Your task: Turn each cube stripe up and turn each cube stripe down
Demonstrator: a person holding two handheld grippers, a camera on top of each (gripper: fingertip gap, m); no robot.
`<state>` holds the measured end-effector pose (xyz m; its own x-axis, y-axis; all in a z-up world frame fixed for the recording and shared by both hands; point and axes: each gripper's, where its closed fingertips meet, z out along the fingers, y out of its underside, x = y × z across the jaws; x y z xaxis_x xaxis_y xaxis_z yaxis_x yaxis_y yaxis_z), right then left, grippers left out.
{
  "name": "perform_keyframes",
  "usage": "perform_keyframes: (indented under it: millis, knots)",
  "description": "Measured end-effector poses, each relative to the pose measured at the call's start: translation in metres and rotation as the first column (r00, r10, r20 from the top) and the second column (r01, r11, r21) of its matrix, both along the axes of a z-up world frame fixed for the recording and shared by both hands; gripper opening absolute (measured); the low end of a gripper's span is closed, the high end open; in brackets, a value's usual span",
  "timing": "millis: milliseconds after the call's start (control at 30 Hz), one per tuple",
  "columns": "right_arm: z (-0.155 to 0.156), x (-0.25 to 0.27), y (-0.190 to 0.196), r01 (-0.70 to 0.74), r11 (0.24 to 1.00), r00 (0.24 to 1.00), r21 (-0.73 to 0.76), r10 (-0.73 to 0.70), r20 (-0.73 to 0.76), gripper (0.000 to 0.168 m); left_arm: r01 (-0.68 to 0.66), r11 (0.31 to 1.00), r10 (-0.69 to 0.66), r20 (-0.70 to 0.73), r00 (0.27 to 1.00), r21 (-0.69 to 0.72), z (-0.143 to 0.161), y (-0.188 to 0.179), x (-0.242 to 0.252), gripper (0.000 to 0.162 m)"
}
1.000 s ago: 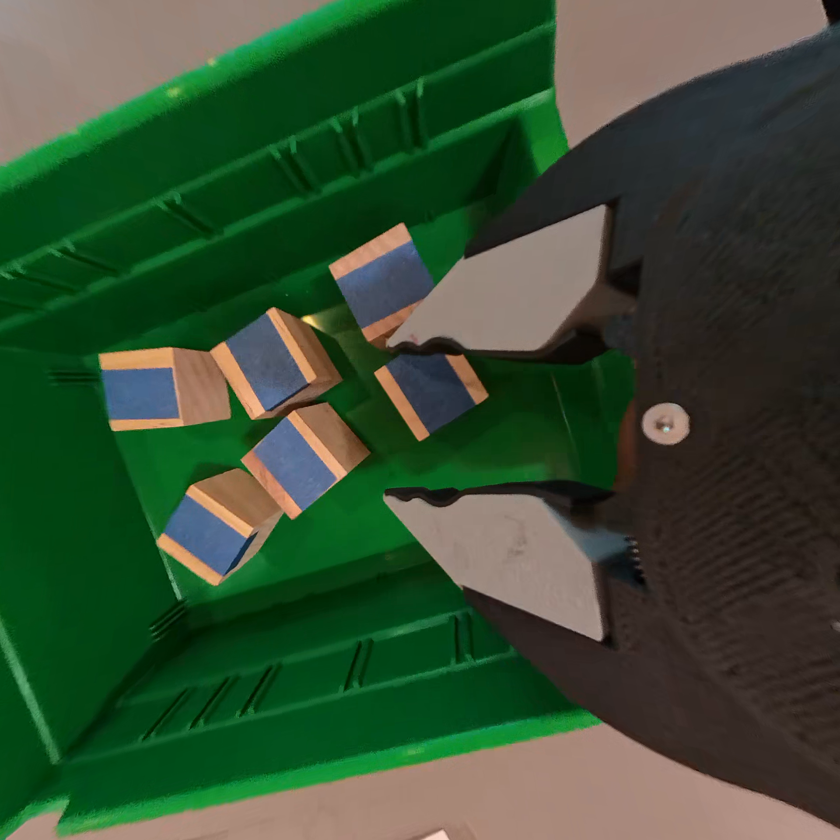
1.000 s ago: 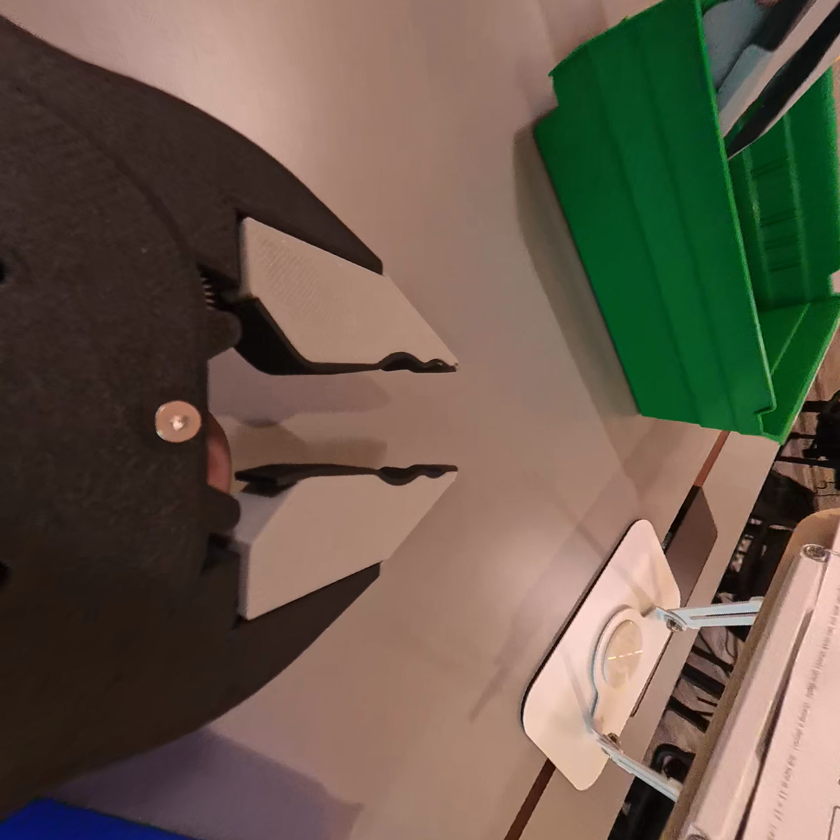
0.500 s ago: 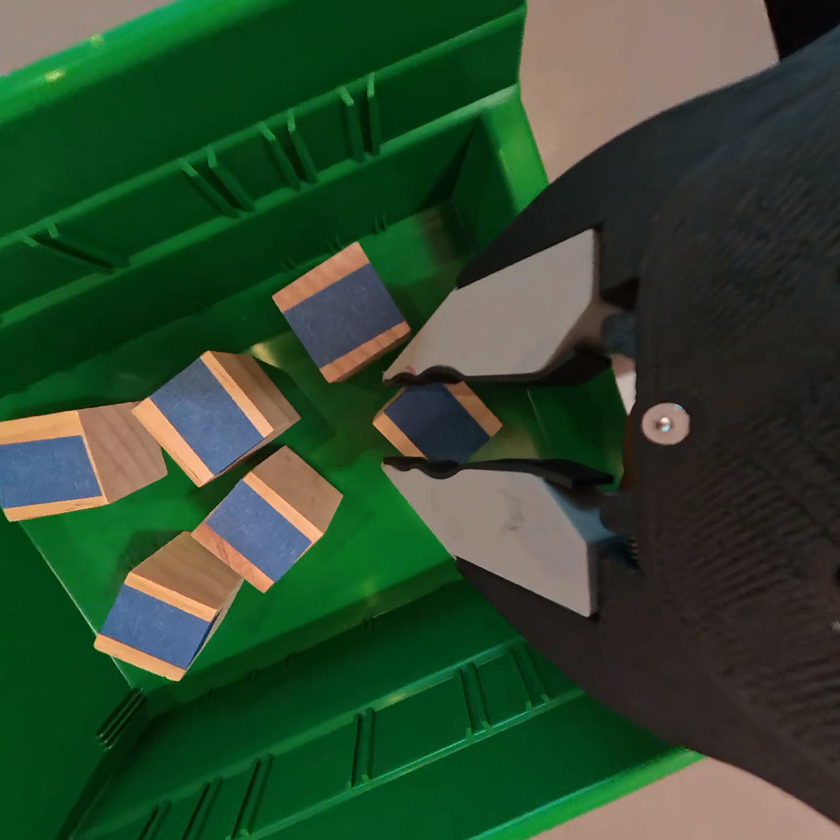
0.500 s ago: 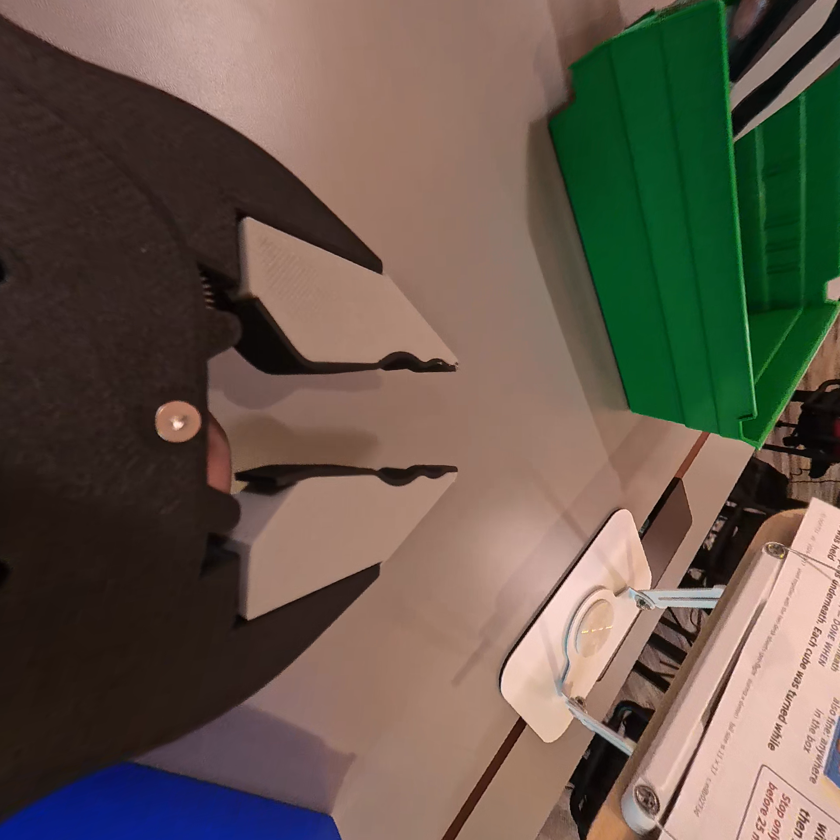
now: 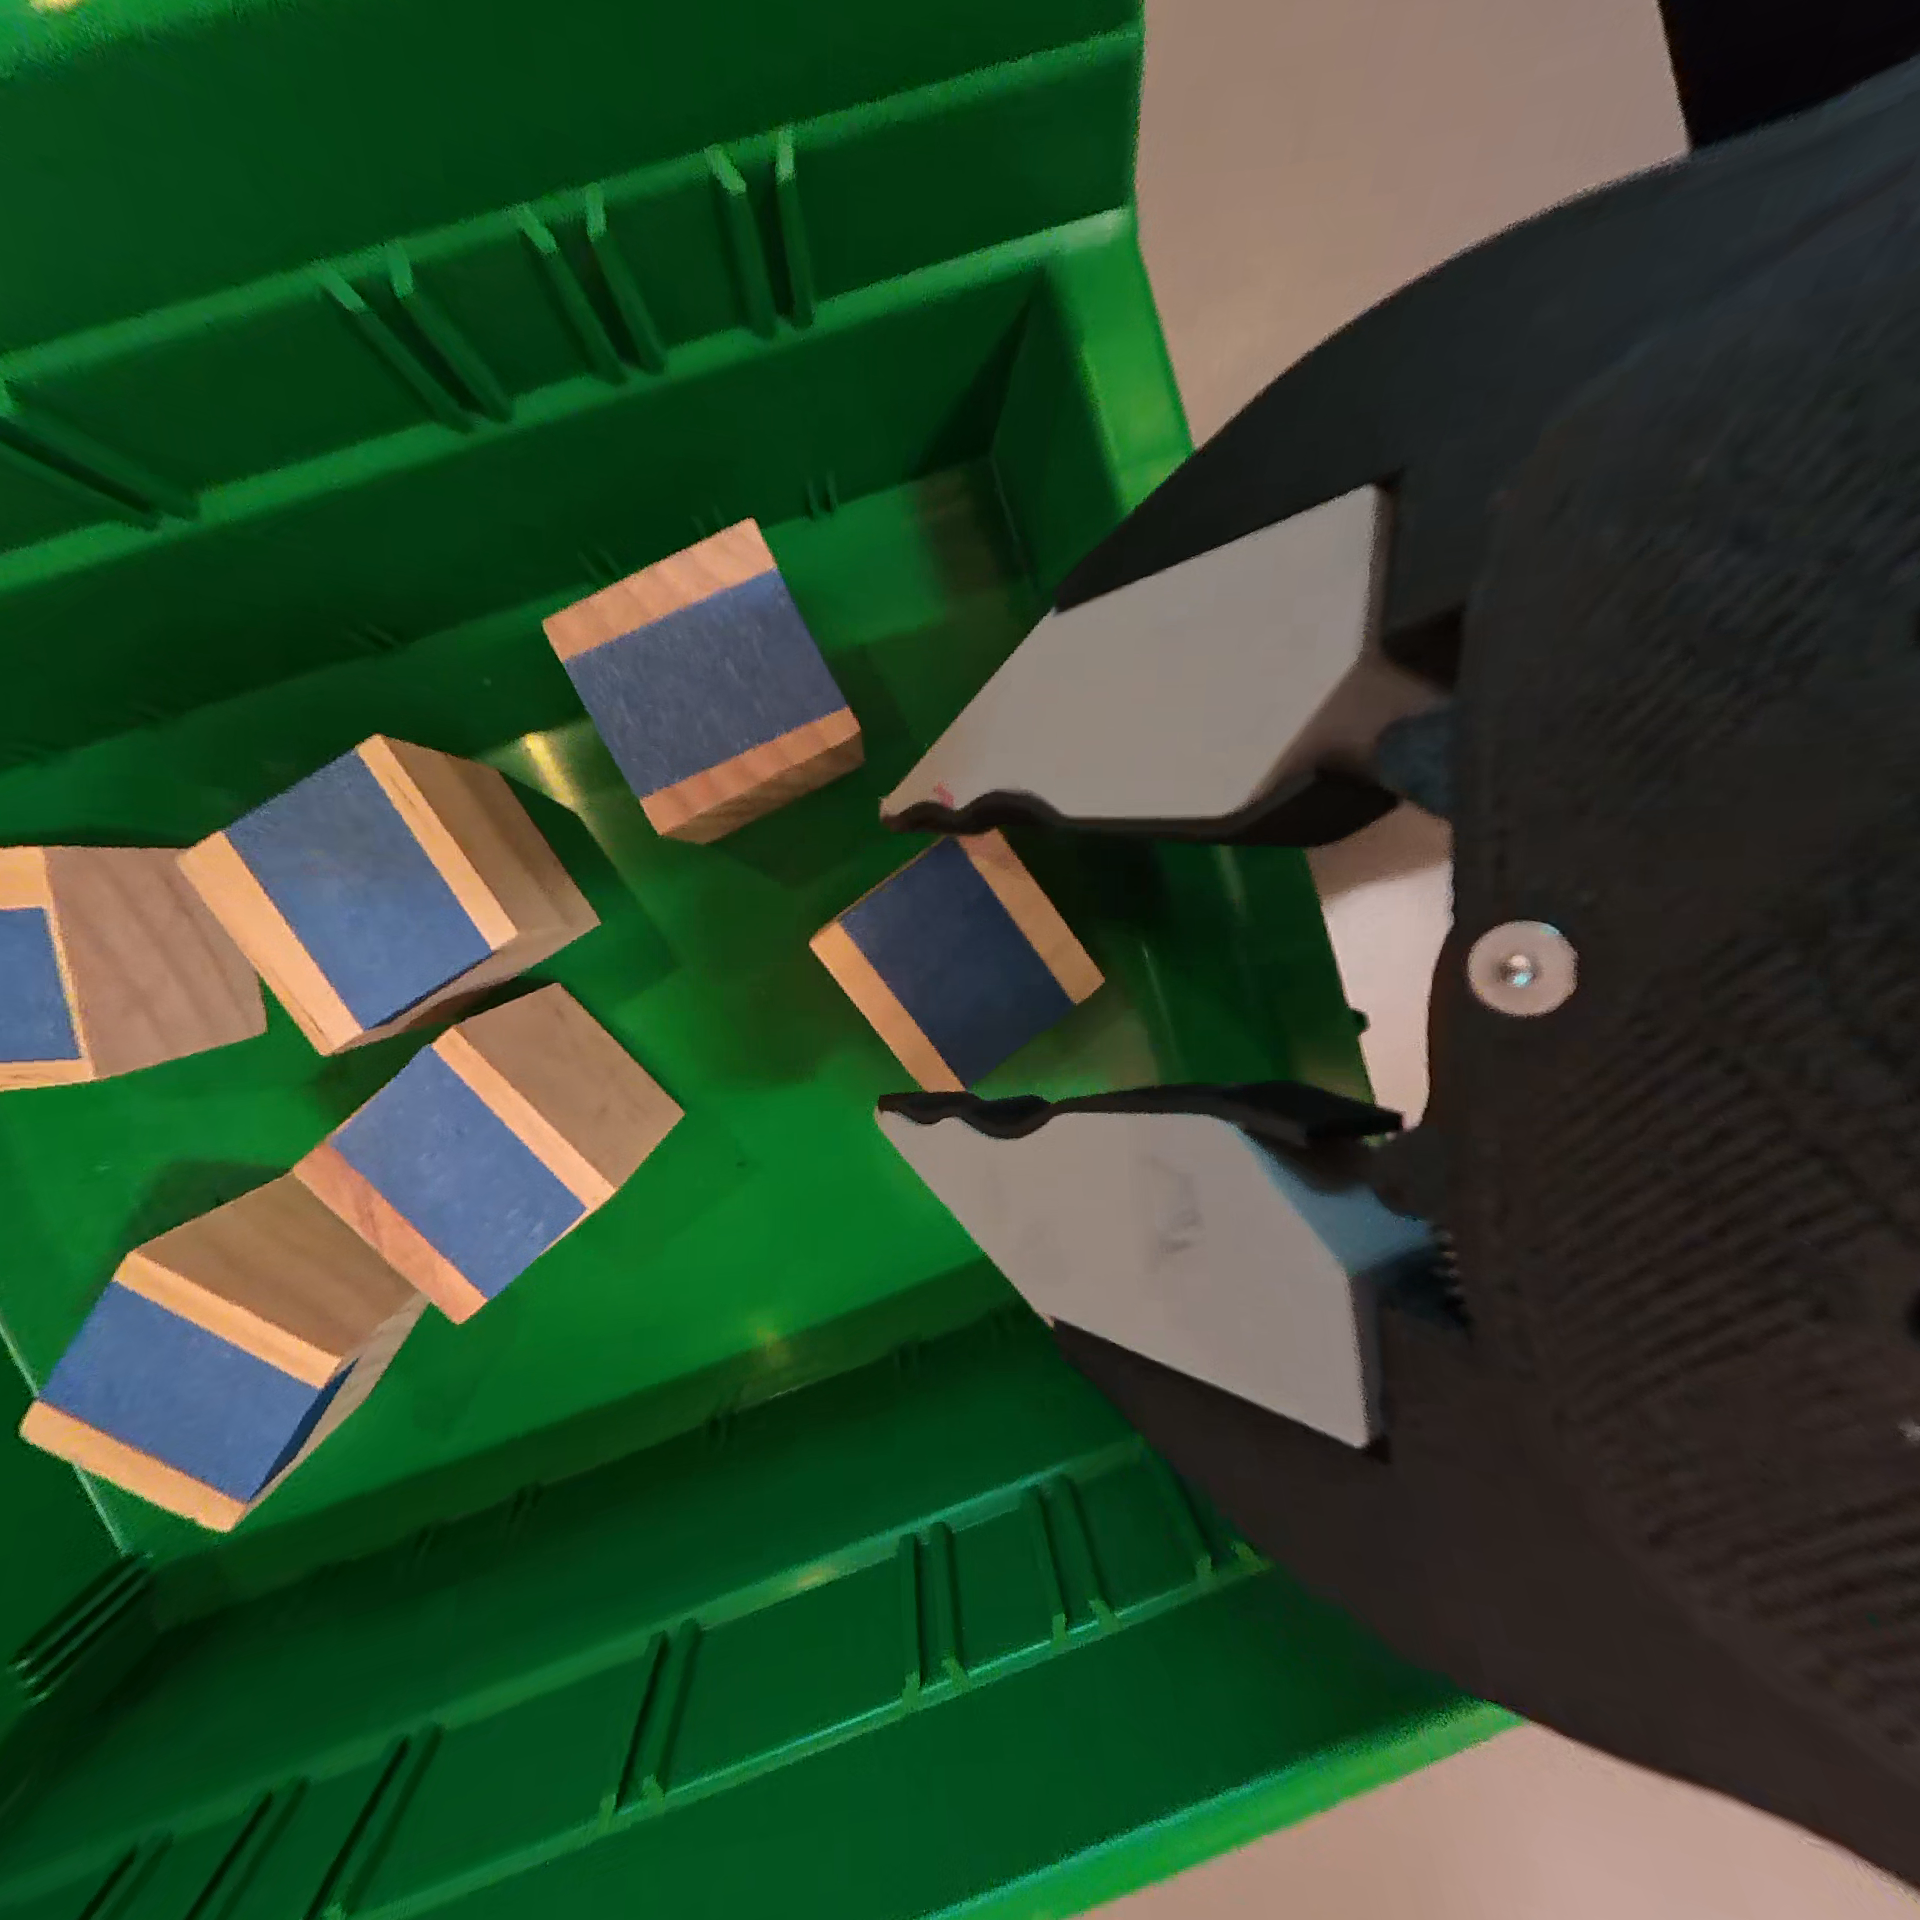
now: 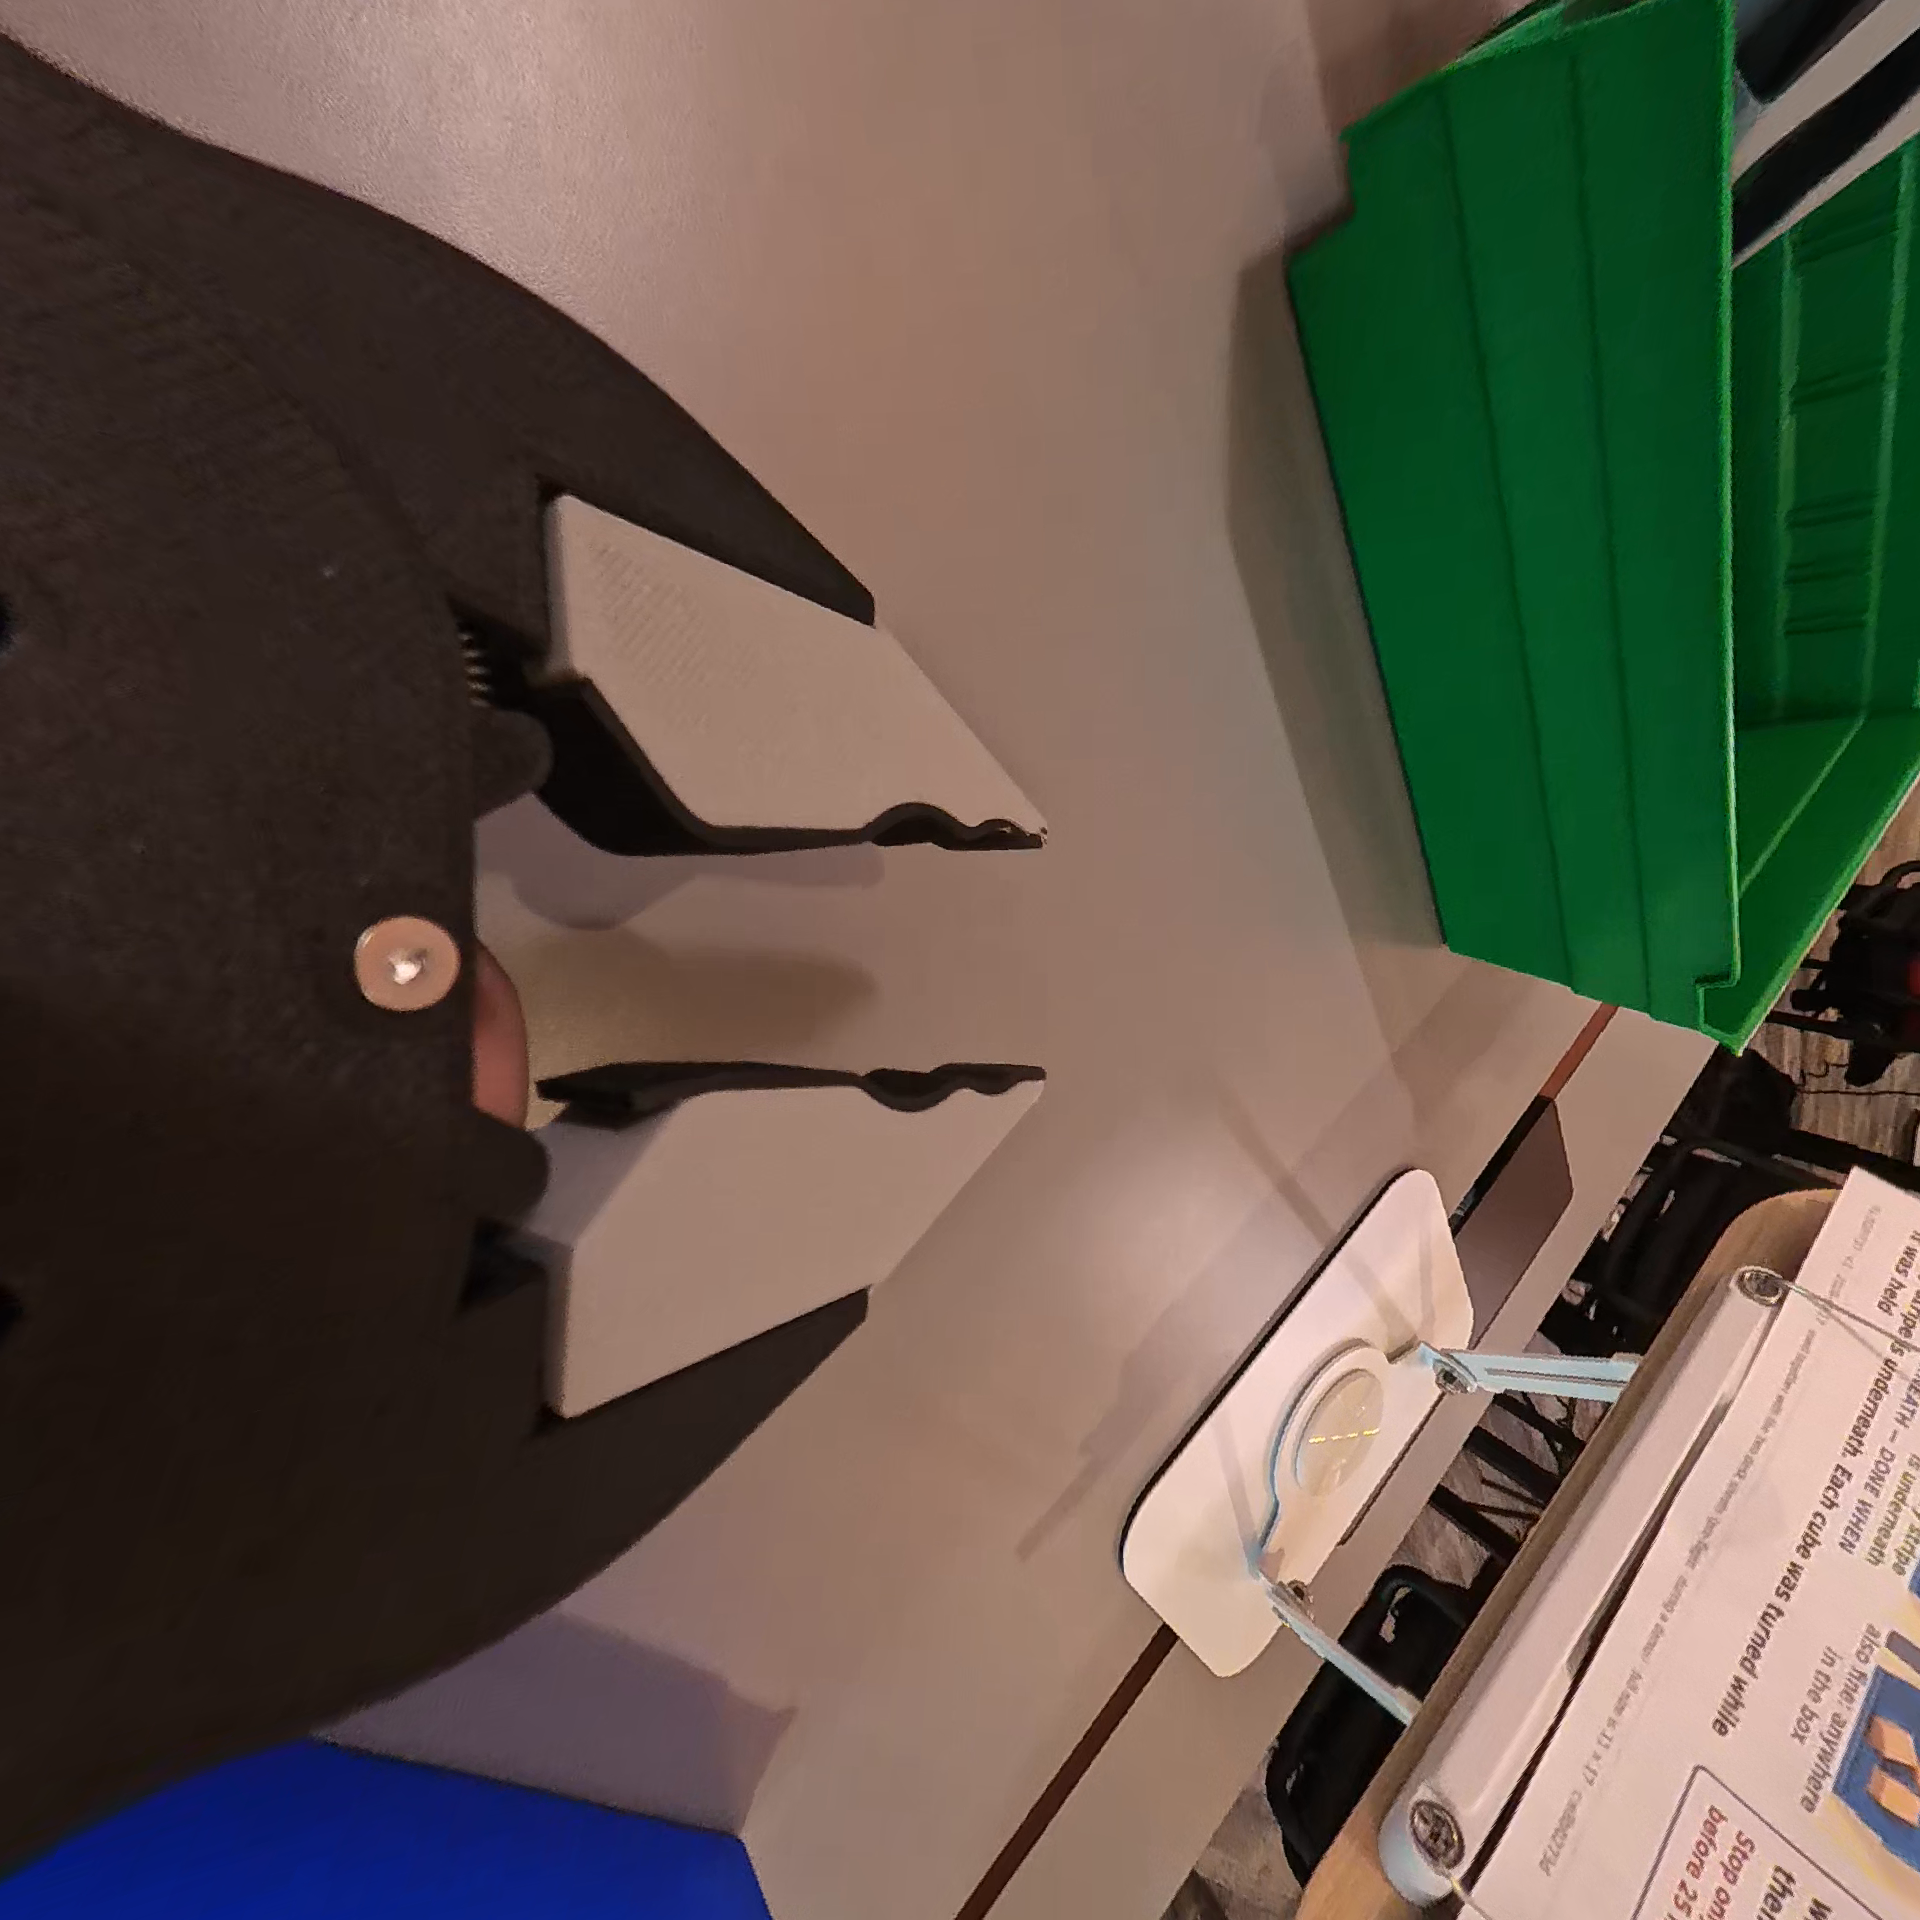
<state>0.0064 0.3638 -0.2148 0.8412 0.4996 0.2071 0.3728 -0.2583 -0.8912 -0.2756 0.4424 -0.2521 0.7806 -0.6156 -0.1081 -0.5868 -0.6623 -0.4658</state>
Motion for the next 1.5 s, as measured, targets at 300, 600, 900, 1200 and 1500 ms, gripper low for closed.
perform_keyframes:
  millis: [300,600,900,1200,1500]
  knots:
    - [0.003,0.000,-0.002,-0.002,1.000,1.000,0.014,0.002,-0.005,0.038,0.005,0.999,-0.007,-0.045,0.999,-0.053,-0.005,0.003,0.003,0.041]
    - [0.007,-0.001,-0.004,-0.006,1.000,1.000,0.026,0.006,-0.009,0.038,0.028,0.996,-0.029,-0.017,0.999,-0.079,0.000,0.010,0.007,0.000]
    - [0.006,-0.002,-0.004,-0.010,1.000,1.000,0.022,0.010,-0.004,0.038,-0.024,0.999,0.024,0.002,1.000,-0.049,0.007,0.014,-0.008,0.037]
    - [0.007,-0.007,-0.005,-0.019,0.999,1.000,0.034,0.018,0.009,0.038,-0.168,0.969,0.176,0.031,0.984,-0.179,0.003,-0.007,-0.021,0.061]
    - [0.010,-0.005,-0.007,-0.019,0.999,1.000,0.051,0.018,0.009,0.039,-0.256,0.940,0.253,-0.042,0.967,-0.225,-0.017,-0.005,-0.021,0.047]
